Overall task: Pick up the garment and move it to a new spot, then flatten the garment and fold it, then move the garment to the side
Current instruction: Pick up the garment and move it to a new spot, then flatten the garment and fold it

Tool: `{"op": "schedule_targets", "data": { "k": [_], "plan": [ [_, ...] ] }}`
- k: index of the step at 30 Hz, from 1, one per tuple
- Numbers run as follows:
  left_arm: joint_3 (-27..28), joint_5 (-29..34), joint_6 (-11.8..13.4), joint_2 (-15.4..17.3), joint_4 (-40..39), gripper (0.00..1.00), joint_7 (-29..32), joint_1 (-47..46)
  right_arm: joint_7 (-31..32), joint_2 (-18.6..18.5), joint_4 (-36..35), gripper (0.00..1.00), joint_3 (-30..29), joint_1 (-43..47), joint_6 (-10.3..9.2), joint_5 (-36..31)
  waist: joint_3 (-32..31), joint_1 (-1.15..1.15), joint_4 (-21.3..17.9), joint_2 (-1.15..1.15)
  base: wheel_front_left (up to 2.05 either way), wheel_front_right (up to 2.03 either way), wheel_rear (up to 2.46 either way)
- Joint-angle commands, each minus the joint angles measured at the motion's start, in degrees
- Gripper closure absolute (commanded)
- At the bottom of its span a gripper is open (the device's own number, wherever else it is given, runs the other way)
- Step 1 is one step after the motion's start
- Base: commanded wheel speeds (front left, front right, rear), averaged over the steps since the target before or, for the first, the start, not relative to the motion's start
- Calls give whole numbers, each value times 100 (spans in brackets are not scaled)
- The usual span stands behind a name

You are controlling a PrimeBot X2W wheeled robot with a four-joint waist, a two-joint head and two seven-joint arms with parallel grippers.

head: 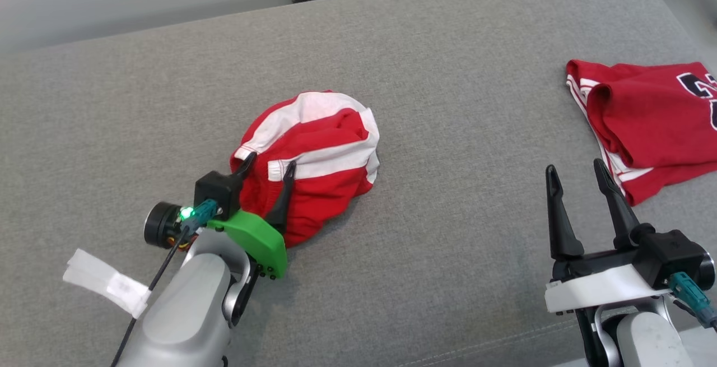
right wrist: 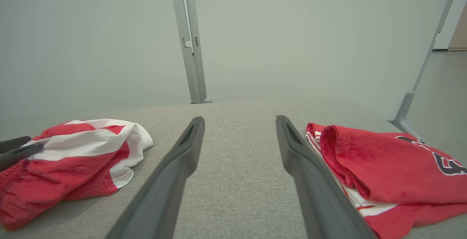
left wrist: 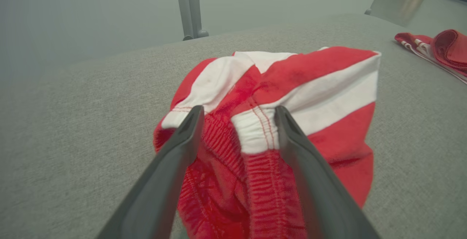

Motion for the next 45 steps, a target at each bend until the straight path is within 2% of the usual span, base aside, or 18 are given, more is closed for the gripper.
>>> {"op": "schedule_targets", "data": {
  "k": [1, 5, 11, 15, 20, 31, 41, 45],
  "plan": [
    [120, -59, 80, -5, -123, 0, -19, 198, -22, -4, 25, 0, -2, 91, -9, 31, -318, 0, 337, 0, 0, 0, 0],
    [608, -86, 187, -102, -732, 0, -18, 821, -22, -4, 63, 0, 20, 224, -9, 91, -537, 0, 659, 0, 0, 0, 0],
    [1395, 213, 414, -266, -1874, 0, -18, 1966, -22, -7, 98, 0, 86, 441, -9, 160, -874, 0, 1125, 0, 0, 0, 0],
    [1704, 493, 404, -377, -2443, 0, -19, 2580, -22, -5, 101, 0, 116, 545, -9, 215, -1029, 0, 1306, 0, 0, 0, 0],
    [2069, 766, 216, -533, -3173, 0, -18, 3183, -23, -5, 104, 0, 106, 693, -9, 257, -1159, 0, 1455, 0, 0, 0, 0],
    [2500, 1171, 151, -609, -3820, 0, -18, 3907, -22, -5, 119, 0, 156, 1064, -9, 250, -1402, 0, 1546, 0, 0, 0, 0],
    [2469, 1541, 67, -610, -3884, 0, -19, 4179, -22, -6, 228, 0, 222, 1250, -8, 265, -1538, 0, 1521, 0, 0, 0, 0],
    [2426, 1555, 118, -610, -3869, 0, -19, 4187, -22, -5, 261, 0, 257, 1260, -9, 241, -1601, 0, 1490, 0, 0, 0, 0]
  ]
}}
